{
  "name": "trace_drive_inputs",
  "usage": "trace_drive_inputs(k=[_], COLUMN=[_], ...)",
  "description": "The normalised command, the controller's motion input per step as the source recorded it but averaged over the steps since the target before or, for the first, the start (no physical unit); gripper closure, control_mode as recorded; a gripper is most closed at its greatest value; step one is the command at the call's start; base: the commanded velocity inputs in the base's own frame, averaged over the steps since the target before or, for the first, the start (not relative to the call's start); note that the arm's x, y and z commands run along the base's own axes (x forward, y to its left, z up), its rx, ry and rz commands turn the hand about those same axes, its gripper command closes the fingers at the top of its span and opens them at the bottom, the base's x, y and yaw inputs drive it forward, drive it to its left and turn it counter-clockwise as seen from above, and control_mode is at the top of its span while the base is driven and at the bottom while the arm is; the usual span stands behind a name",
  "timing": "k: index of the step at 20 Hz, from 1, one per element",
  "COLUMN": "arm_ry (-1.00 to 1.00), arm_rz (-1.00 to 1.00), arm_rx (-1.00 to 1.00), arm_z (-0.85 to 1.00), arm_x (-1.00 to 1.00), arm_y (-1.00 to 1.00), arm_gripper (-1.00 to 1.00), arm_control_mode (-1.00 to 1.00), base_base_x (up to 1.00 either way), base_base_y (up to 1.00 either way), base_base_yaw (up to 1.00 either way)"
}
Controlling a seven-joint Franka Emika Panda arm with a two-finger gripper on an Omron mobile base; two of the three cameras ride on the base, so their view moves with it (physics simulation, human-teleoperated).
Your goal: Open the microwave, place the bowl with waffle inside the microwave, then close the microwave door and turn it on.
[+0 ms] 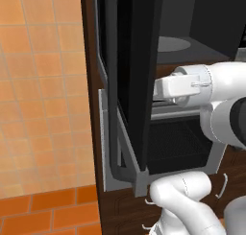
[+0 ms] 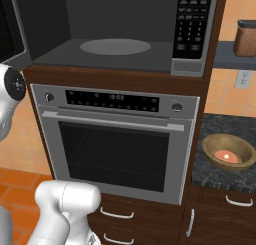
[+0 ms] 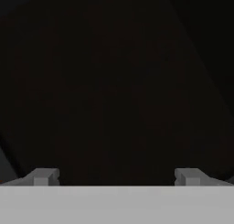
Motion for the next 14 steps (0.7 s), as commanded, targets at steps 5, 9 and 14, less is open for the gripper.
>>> trace_drive_inputs(k=[5,9,14], arm_ry=[0.0,0.0,0.01], arm_rz=[-0.06,-0.06,-0.11], arm_rx=[-0.1,-0.14,-0.15], arm_z=[0.0,0.0,0.0], arm_x=[0.23,0.23,0.02], arm_y=[0.41,0.14,-0.4], arm_gripper=[-1.0,-1.0,-1.0], arm_control_mode=[-1.0,-1.0,-1.0], base_base_x=[0.0,0.0,0.0], base_base_y=[0.0,0.0,0.0], base_base_yaw=[0.0,0.0,0.0])
